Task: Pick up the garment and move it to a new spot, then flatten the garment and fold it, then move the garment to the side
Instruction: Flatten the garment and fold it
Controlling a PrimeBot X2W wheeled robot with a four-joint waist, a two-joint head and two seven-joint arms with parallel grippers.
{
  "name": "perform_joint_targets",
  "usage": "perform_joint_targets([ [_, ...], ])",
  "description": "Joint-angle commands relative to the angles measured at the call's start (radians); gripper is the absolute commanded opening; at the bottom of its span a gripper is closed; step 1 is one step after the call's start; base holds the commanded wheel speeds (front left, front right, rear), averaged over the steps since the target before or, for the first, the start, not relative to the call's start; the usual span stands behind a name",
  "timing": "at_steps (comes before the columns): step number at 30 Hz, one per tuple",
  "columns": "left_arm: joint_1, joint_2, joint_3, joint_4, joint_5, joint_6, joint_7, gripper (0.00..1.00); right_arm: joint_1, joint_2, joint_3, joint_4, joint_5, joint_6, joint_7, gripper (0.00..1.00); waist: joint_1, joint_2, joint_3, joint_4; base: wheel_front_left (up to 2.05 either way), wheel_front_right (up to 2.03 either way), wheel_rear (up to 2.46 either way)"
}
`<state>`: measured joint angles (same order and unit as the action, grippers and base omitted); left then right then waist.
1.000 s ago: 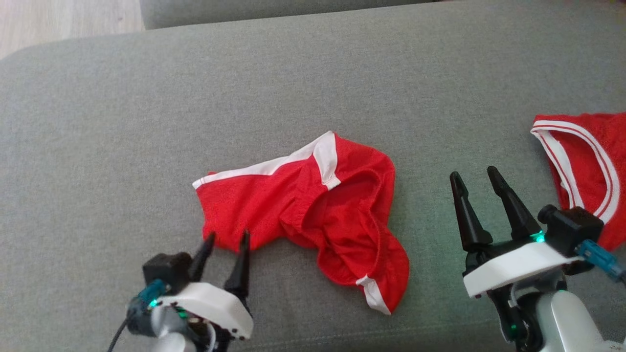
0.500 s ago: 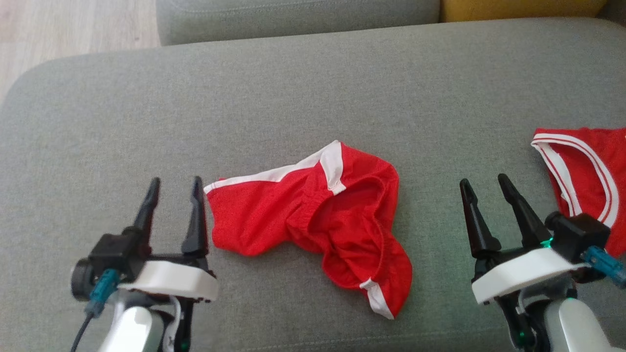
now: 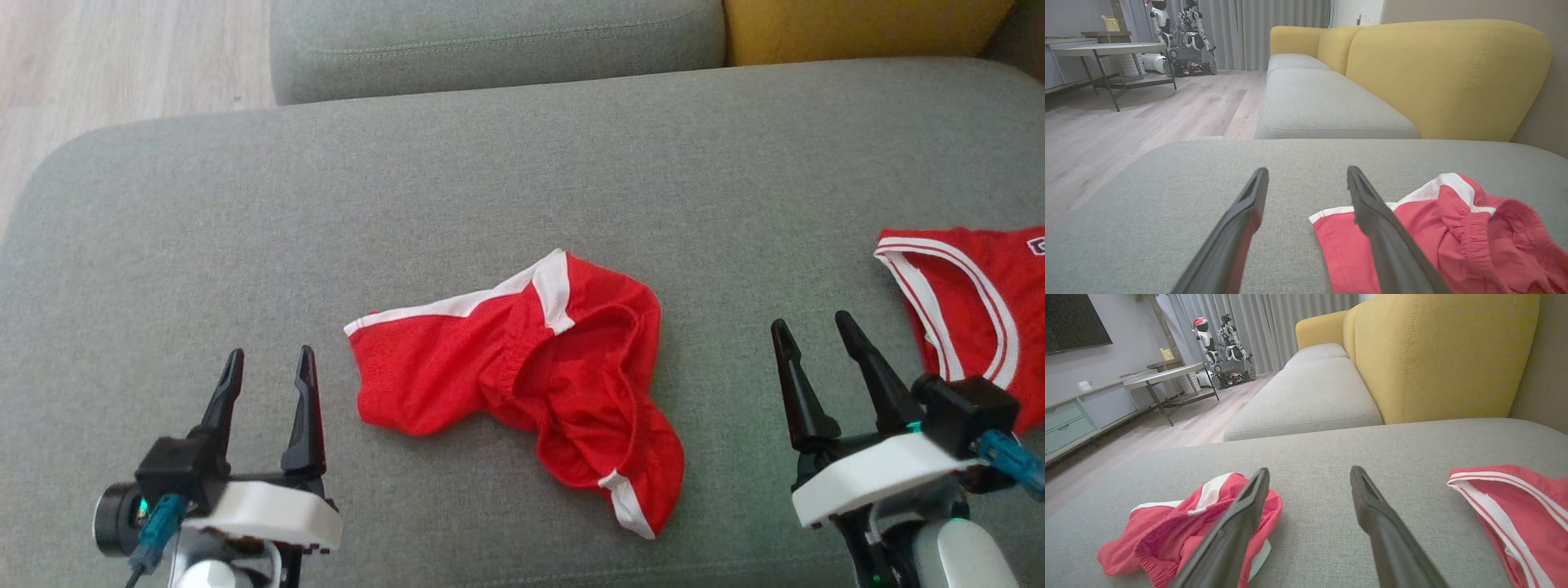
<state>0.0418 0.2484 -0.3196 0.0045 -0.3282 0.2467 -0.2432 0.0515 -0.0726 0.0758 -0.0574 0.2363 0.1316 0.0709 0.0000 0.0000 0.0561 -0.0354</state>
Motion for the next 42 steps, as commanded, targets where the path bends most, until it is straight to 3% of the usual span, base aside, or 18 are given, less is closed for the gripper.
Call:
perform_joint_targets([
  [1,-0.033,0.021,0.035,-0.034,-0.005,0.005,-0.001,1.00,-0.027,-0.001,0.017,-0.042,-0.006,-0.001,0.004,1.00,0.0000,0.0000,-0.002,0.001,0.00,0.00,0.00],
  [21,-0.046,0.013,0.018,-0.016,-0.026,0.006,0.017,1.00,-0.022,0.006,0.009,-0.039,-0.005,-0.001,0.008,1.00,0.0000,0.0000,-0.004,0.008,0.00,0.00,0.00],
  [28,-0.201,-0.007,-0.008,0.121,-0.073,-0.071,0.070,1.00,-0.043,0.006,0.020,-0.042,0.000,-0.001,0.009,1.00,0.0000,0.0000,0.036,0.002,0.00,0.00,0.00],
  [37,-0.413,-0.048,-0.009,0.460,-0.152,-0.167,0.131,1.00,-0.076,0.000,0.052,-0.029,0.019,-0.001,0.000,1.00,0.0000,0.0000,0.103,-0.041,0.00,0.00,0.00],
  [42,-0.461,-0.058,0.003,0.598,-0.184,-0.200,0.130,1.00,-0.084,0.000,0.060,-0.013,0.030,-0.001,-0.007,1.00,0.0000,0.0000,0.112,-0.059,0.00,0.00,0.00],
])
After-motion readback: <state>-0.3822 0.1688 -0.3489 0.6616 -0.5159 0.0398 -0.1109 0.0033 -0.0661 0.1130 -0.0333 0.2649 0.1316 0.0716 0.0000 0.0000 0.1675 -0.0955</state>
